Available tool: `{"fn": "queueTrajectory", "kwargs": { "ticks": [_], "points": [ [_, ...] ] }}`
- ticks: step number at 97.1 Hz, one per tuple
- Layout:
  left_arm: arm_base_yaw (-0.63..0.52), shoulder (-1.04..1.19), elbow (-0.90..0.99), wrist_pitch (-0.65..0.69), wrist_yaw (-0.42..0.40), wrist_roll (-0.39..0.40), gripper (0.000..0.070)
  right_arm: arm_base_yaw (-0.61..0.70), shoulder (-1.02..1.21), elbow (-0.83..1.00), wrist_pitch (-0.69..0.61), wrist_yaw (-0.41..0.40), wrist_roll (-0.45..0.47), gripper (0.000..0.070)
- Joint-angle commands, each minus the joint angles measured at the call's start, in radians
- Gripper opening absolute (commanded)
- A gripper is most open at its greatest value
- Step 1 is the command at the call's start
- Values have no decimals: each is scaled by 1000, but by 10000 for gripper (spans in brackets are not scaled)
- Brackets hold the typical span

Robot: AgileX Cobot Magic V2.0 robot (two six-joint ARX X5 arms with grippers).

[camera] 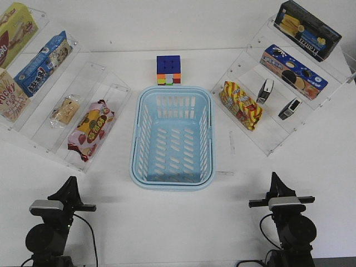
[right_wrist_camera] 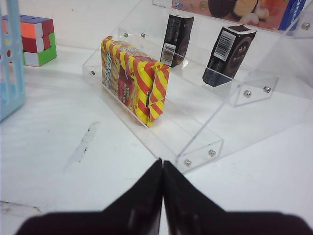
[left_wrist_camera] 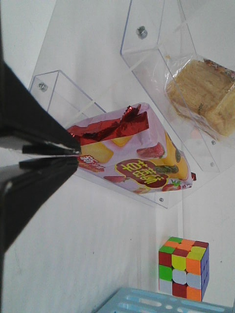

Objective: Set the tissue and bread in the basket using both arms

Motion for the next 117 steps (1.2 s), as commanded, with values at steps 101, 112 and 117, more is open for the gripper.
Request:
{"fn": "queueTrajectory", "kwargs": {
  "ticks": [101, 112, 117],
  "points": [
    [1, -1, -20, 10, 1, -6, 1, 2, 0, 5, 109, -29, 411, 0],
    [1, -1, -20, 10, 1, -6, 1, 0, 16, 93, 44, 5, 537, 0],
    [1, -1, -20, 11, 1, -6, 1, 0, 61, 154, -13, 45, 554, 0]
  ]
}}
